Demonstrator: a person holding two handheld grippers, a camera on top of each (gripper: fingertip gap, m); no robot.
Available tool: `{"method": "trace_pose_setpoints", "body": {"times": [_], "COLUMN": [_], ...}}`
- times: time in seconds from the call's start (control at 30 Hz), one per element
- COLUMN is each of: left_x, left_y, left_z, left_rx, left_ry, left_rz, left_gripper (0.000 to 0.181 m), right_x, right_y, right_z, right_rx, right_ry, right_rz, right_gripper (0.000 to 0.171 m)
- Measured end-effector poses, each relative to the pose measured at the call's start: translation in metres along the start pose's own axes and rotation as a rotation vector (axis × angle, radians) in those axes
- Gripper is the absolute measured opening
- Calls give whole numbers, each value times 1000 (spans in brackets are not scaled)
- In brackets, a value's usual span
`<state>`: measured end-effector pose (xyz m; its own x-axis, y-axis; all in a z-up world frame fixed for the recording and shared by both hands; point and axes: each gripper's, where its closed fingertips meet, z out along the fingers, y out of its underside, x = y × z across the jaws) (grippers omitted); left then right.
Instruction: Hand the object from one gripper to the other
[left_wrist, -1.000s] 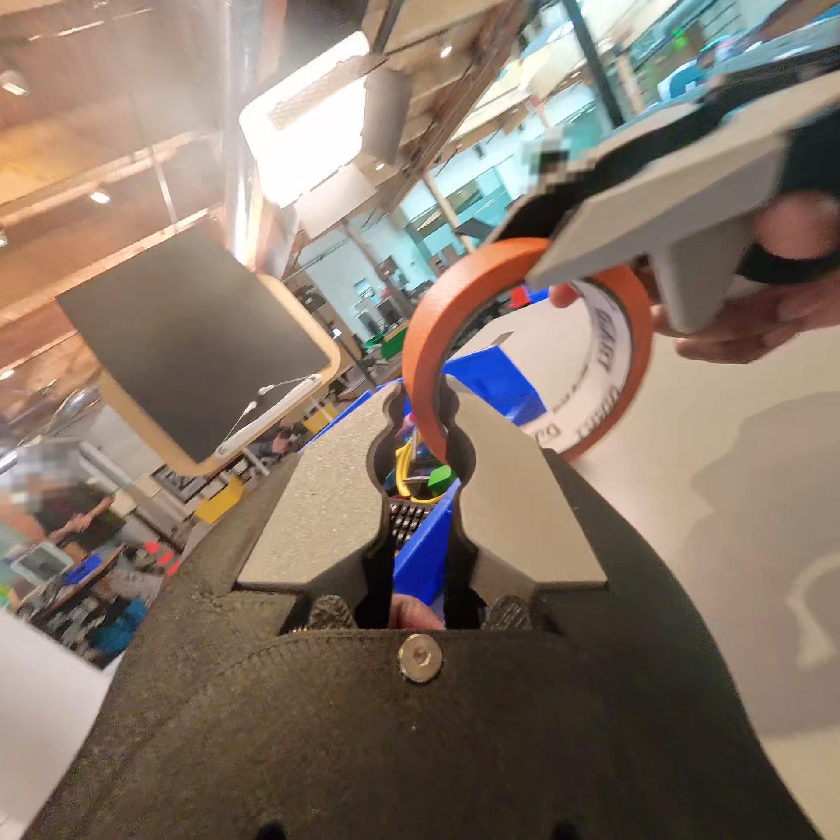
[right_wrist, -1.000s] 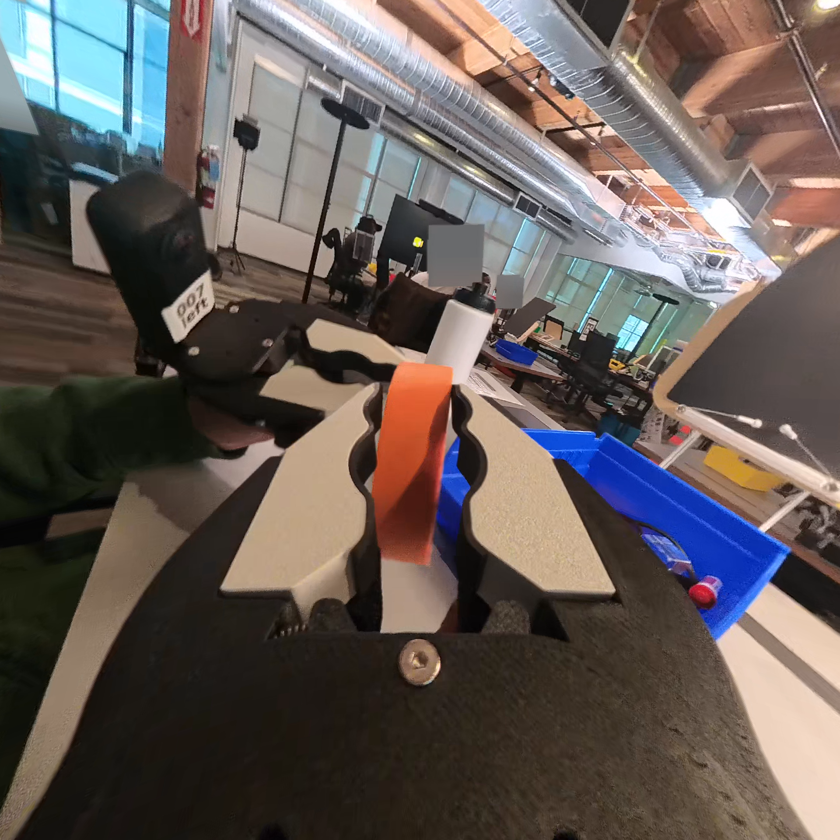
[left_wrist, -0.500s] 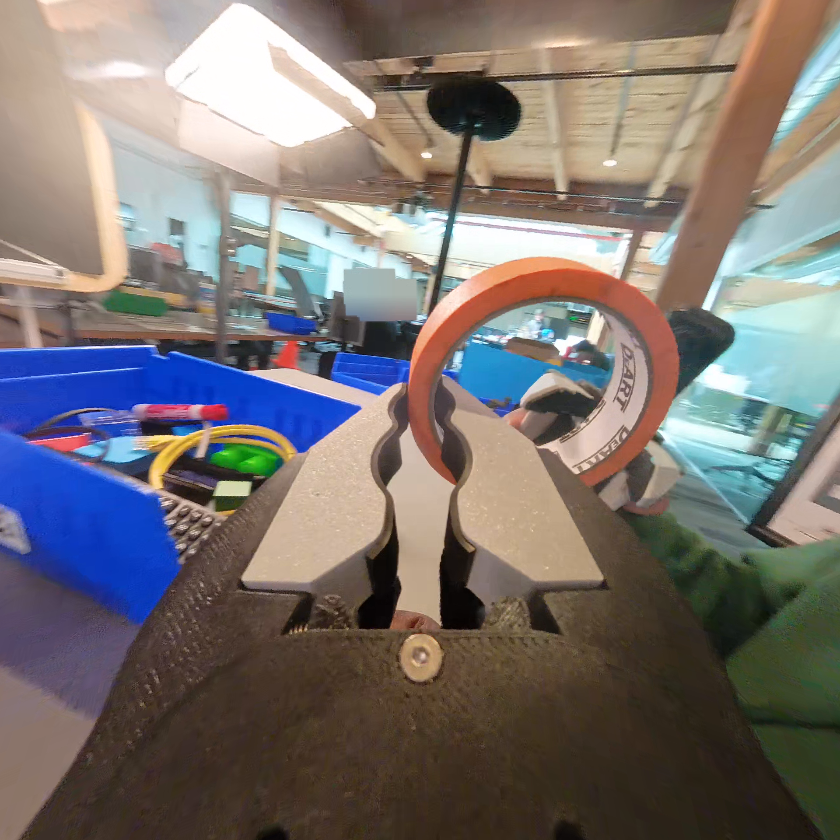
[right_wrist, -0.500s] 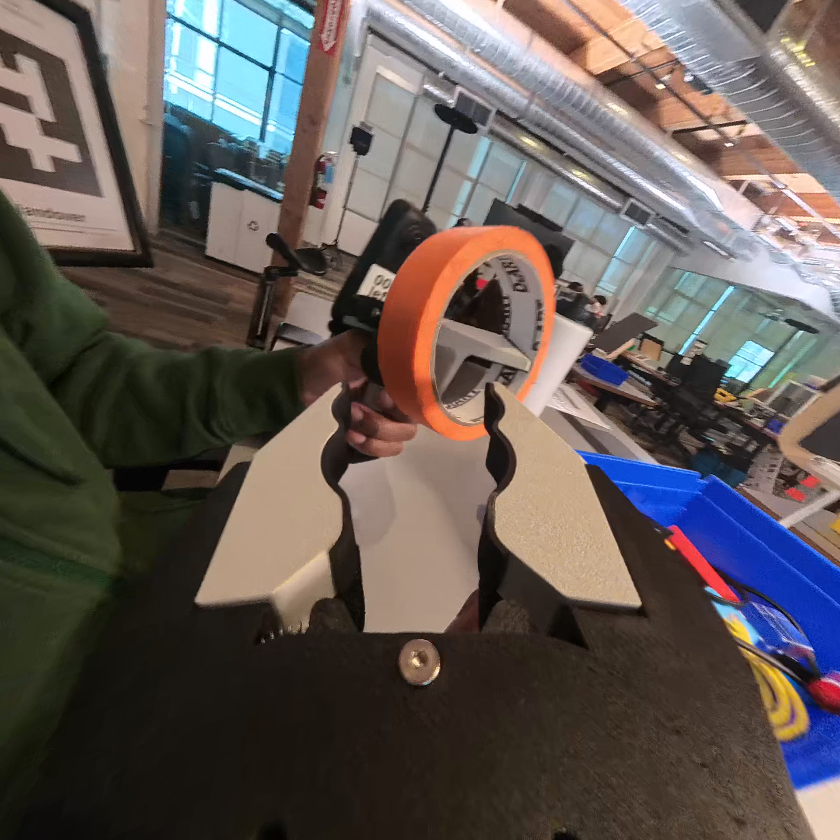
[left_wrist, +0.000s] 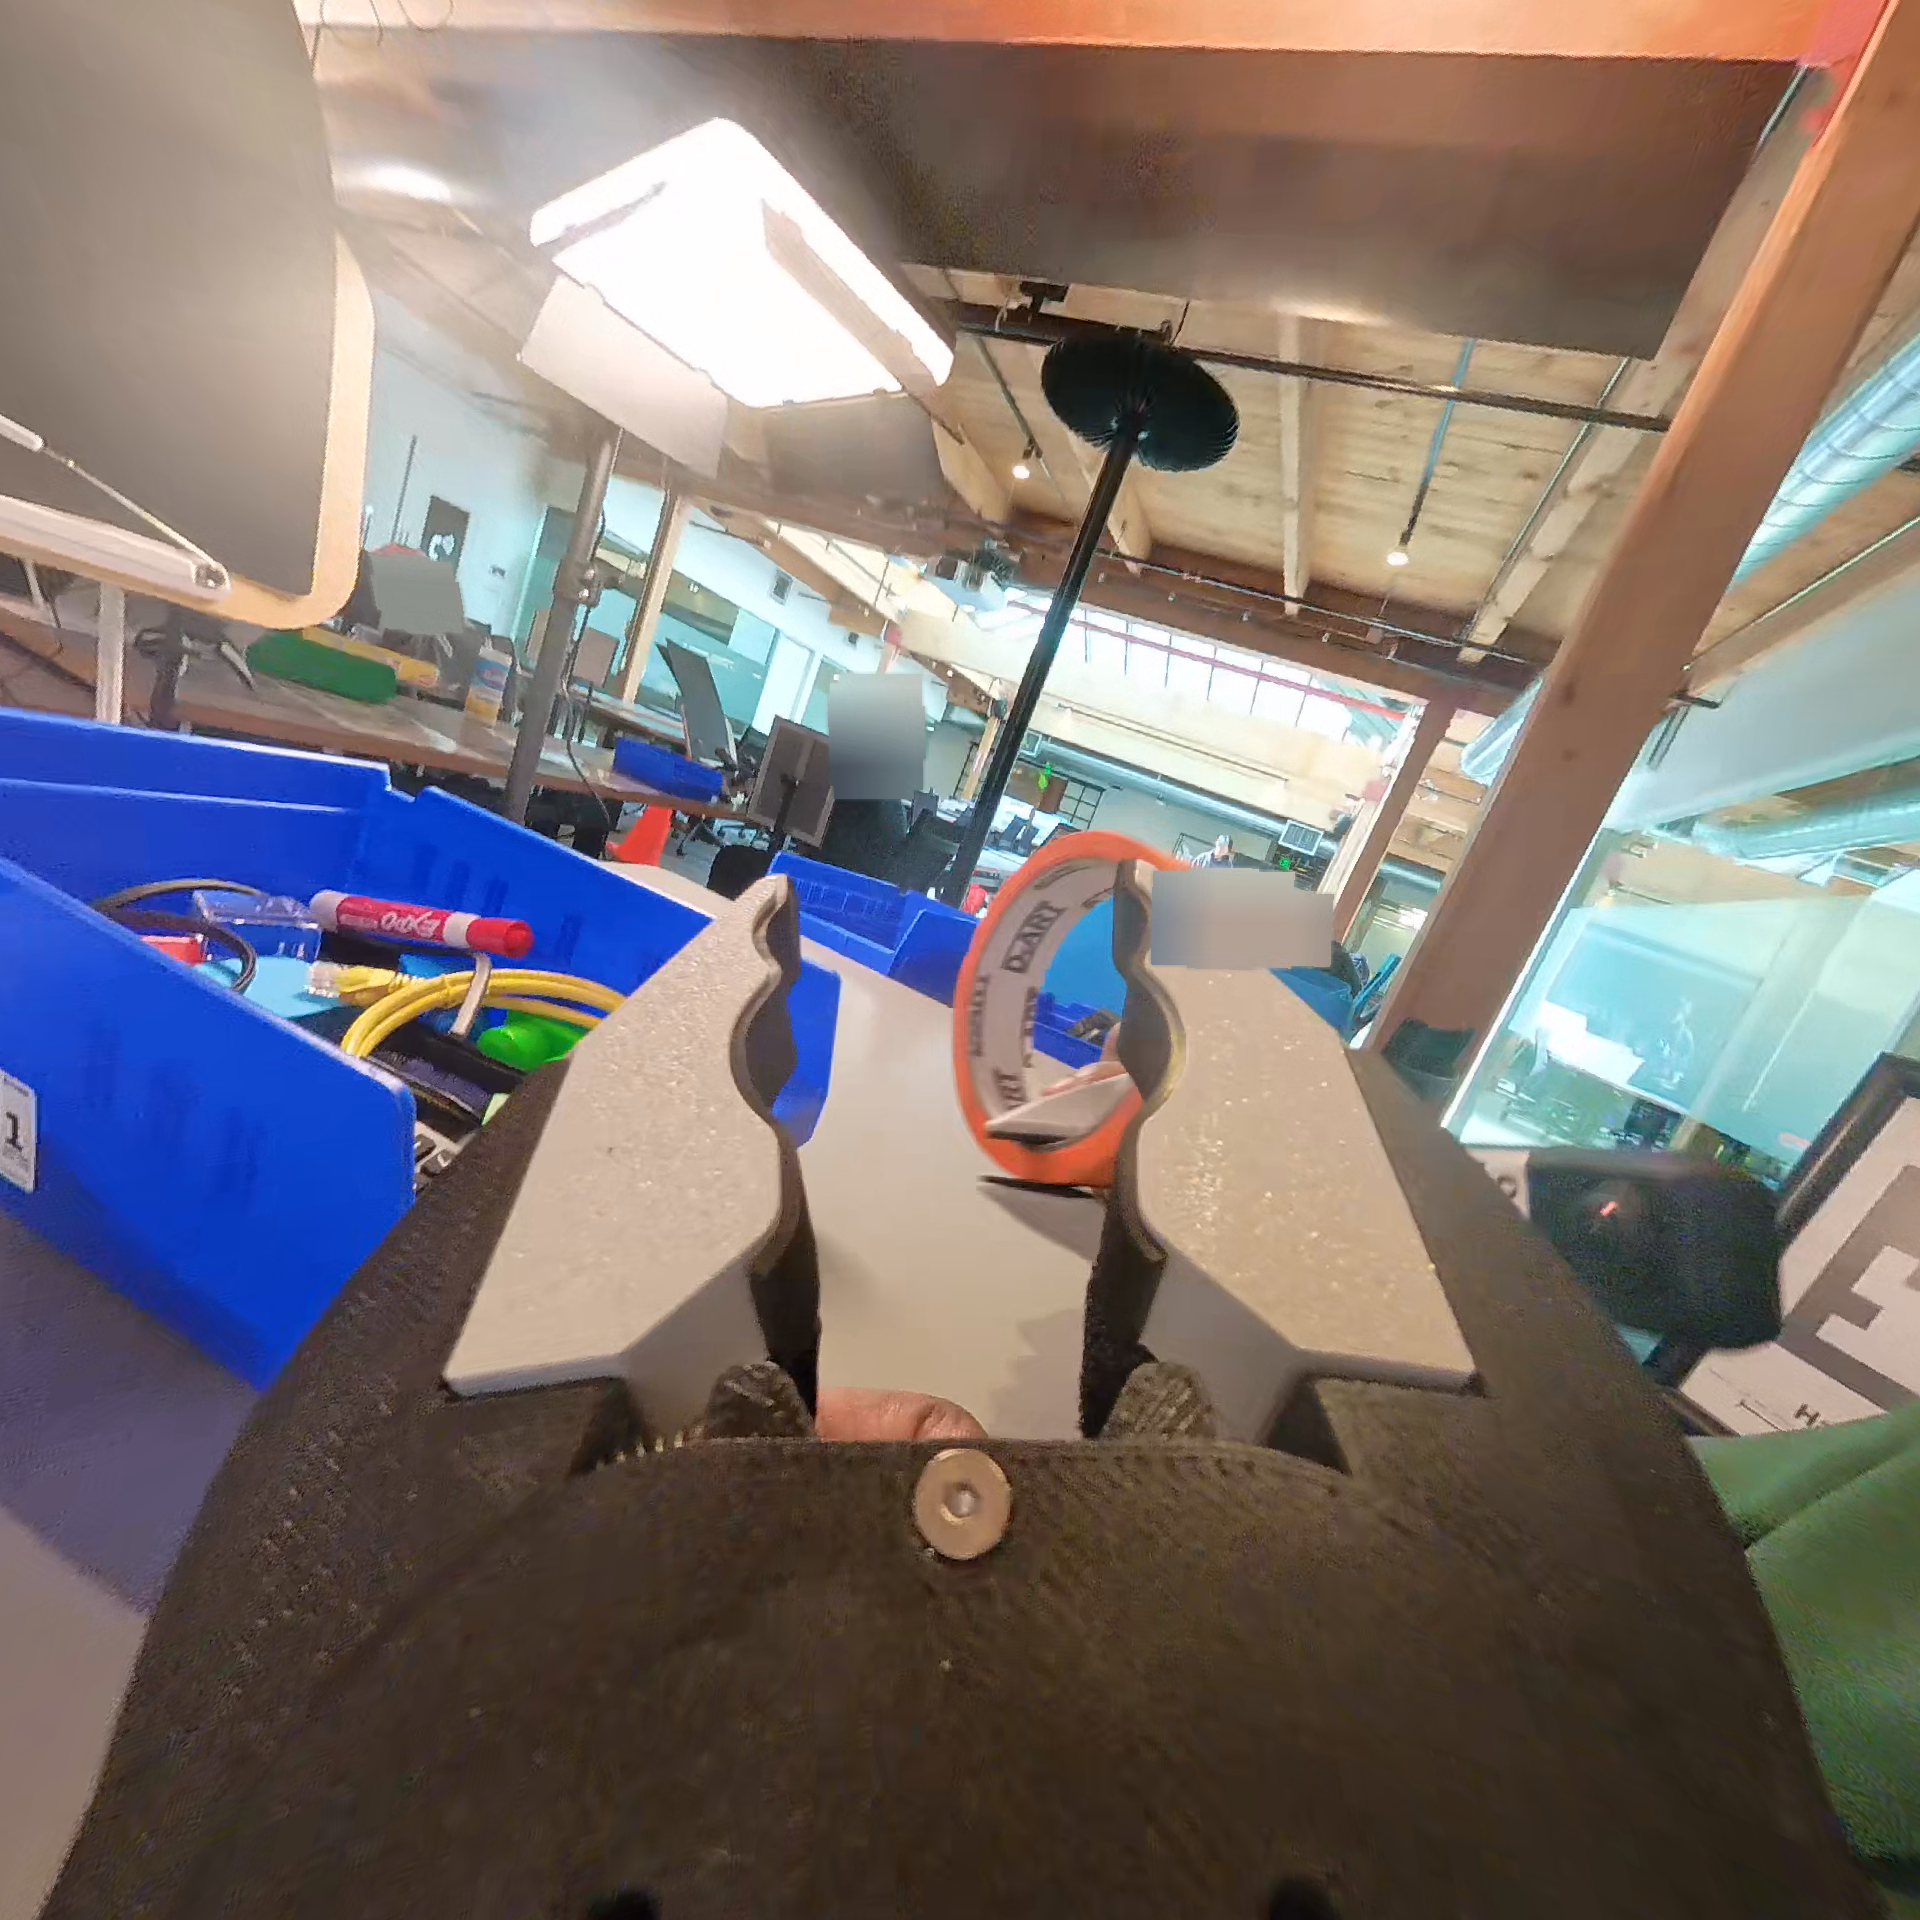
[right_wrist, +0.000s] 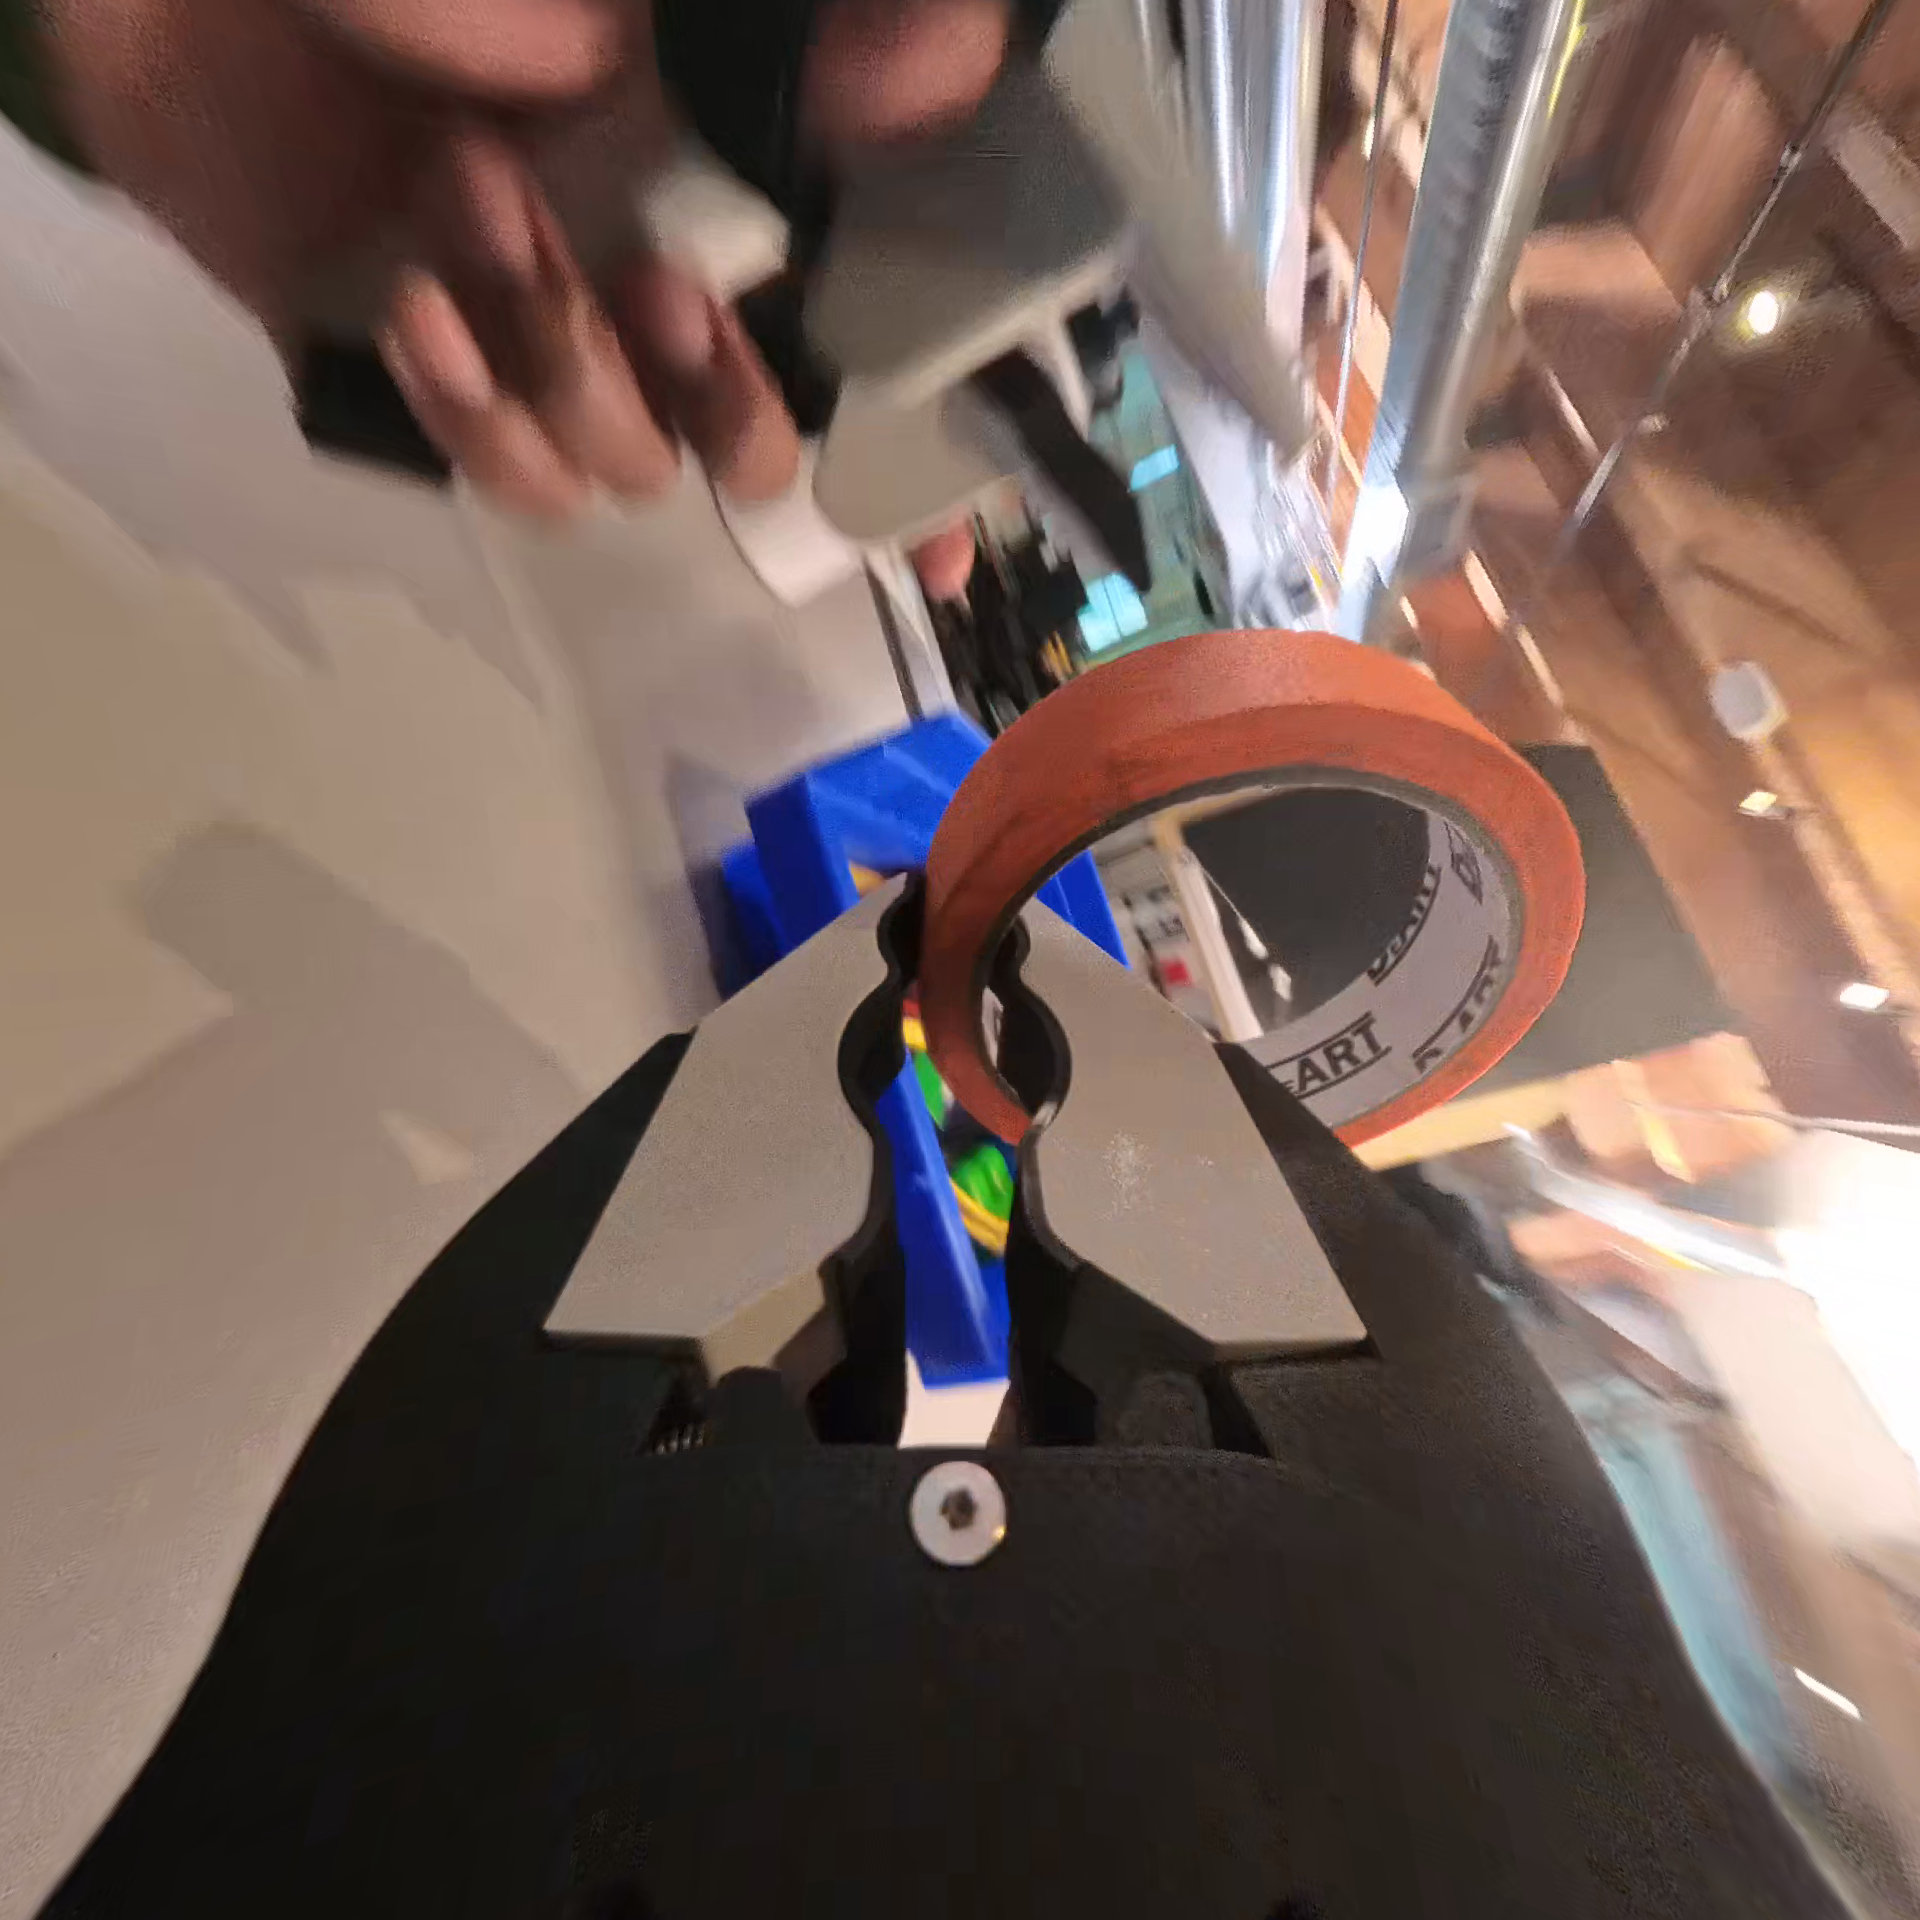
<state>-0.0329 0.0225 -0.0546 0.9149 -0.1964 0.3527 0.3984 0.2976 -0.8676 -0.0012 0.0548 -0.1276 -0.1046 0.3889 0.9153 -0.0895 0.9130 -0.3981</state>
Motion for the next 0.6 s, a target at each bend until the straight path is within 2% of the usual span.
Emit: {"method": "trace_pose_setpoints", "body": {"times": [0.03,0.13,0.27,0.37,0.4,0.5,0.6], "left_x": [3,9,7,4,0,-12,-13], "left_y": [0,18,46,59,60,49,20], "left_z": [1,8,16,16,15,11,3], "left_rx": [-3,-99,-247,-310,-320,-284,-140], "left_ry": [3,-28,-108,-142,-167,-240,-267], "left_rz": [17,165,368,448,470,473,428], "left_gripper": [61,61,58,31,31,30,28], "right_x": [-4,-16,-28,-38,-37,-21,8], "right_y": [10,28,23,24,26,18,0], "right_z": [5,16,20,22,22,18,6], "right_rx": [-67,-211,-216,-208,-207,-135,15], "right_ry": [7,4,-17,-60,-58,-35,-22], "right_rz": [-57,-201,-289,-278,-257,-61,299], "right_gripper": [11,11,11,12,13,27,33]}}
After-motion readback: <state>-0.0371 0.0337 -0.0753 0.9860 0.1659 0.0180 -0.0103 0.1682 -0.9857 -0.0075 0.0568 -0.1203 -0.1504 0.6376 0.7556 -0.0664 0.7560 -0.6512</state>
